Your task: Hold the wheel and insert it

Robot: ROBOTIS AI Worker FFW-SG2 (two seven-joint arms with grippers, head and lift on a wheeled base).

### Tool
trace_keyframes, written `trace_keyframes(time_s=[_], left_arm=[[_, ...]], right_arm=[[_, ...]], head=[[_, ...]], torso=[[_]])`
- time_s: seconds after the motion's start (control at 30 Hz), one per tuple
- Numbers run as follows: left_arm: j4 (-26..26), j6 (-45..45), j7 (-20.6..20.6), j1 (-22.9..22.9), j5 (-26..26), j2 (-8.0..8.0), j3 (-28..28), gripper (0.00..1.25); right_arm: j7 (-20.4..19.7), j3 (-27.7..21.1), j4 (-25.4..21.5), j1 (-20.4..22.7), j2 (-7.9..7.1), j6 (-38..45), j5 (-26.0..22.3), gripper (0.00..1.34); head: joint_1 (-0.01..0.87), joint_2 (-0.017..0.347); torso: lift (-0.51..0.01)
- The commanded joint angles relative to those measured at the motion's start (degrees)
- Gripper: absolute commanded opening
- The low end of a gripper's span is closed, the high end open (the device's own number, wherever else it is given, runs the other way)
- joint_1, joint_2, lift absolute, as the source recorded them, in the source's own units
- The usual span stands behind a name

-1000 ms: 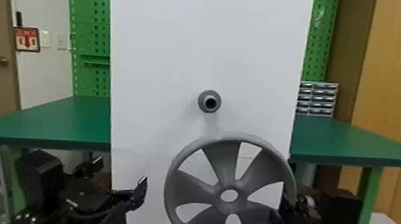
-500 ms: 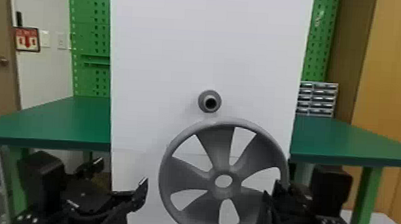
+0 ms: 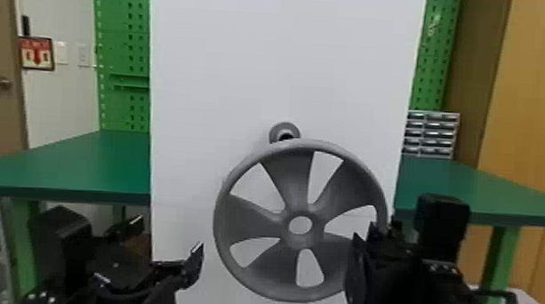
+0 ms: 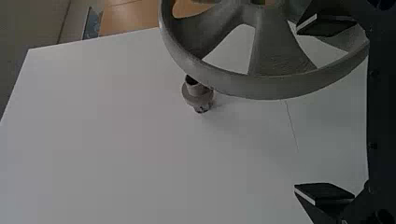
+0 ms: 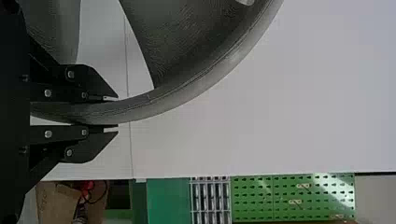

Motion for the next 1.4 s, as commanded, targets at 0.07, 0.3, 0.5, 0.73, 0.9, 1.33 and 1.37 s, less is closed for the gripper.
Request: trace_keyframes(time_s=[0.07,0.3,0.5,0.73,0.9,1.33,1.37], left_arm=[[0.02,0.00,0.00,-0.09,0.03,0.00,-0.05,1.15],[0.11,0.09,0.00,-0.35,-0.06,0.09,-0.41,1.15],[0.19,0.09,0.00,-0.35,-0.06,0.09,-0.49,1.15],[0.28,0.09,0.00,-0.44,-0.06,0.09,-0.67,1.15],[0.46,0.09,0.00,-0.44,-0.06,0.18,-0.76,1.15],[0.55,0.09,0.00,-0.35,-0.14,0.35,-1.02,1.15],[0.63,0.09,0.00,-0.44,-0.14,0.35,-1.02,1.15]], right_arm=[[0.00,0.57,0.00,-2.80,0.14,2.02,0.39,0.17],[-0.09,1.10,0.09,-4.99,0.14,3.78,0.65,0.17],[-0.17,1.36,0.27,-6.23,0.14,4.66,0.65,0.17],[-0.26,1.89,0.79,-8.25,0.14,4.83,0.65,0.17],[-0.26,1.71,1.85,-9.48,0.14,4.39,-0.40,0.17],[-0.61,2.06,2.29,-12.47,0.14,5.89,-0.84,0.17],[-0.70,2.06,2.29,-12.73,0.14,6.06,-0.84,0.17]], head=[[0.210,0.009],[0.210,0.009],[0.210,0.009],[0.210,0.009],[0.210,0.009],[0.210,0.009],[0.210,0.009]], torso=[[-0.442],[-0.442],[-0.442],[-0.442],[-0.442],[-0.442],[-0.442]])
